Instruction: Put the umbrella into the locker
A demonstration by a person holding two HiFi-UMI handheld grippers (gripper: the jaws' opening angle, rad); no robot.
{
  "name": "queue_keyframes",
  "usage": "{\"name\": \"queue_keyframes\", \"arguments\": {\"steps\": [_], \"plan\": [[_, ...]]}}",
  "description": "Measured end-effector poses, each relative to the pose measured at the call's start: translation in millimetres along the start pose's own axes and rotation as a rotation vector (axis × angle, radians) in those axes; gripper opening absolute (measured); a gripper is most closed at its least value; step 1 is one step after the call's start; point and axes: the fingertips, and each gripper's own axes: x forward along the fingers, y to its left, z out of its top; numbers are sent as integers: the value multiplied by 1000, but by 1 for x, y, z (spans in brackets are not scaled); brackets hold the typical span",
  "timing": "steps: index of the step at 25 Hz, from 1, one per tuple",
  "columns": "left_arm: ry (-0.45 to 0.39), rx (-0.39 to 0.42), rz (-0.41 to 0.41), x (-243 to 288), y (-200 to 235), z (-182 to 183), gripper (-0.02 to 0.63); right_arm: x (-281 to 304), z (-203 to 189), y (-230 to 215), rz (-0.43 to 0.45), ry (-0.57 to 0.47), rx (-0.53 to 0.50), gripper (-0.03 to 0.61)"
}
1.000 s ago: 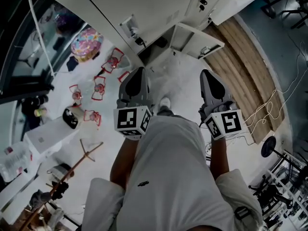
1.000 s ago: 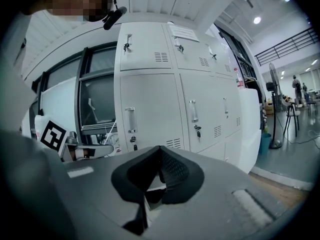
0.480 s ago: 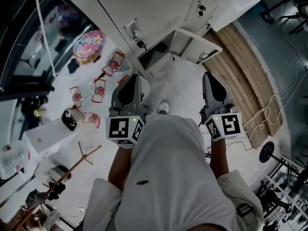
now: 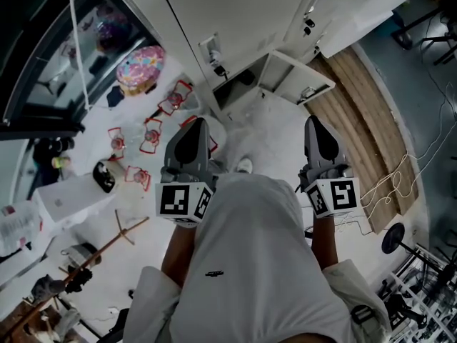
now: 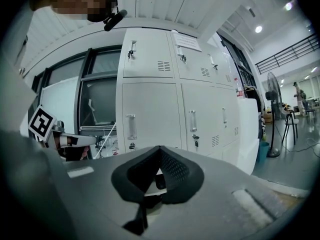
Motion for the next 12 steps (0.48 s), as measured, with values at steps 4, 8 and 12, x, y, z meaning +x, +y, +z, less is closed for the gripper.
{"name": "queue_keyframes", "arguments": {"steps": [4,8,12], "plan": [[-13,2,-5,-7,-2,4,18,-1,-1,5,1,1,6,2],[-12,28,-9,-9,-4,2,18,-3,-1,8,-1,-1,7,2],[-9,29,-12,-10,-5,1,18,-4,0,9,-4,-6,4,2]]}}
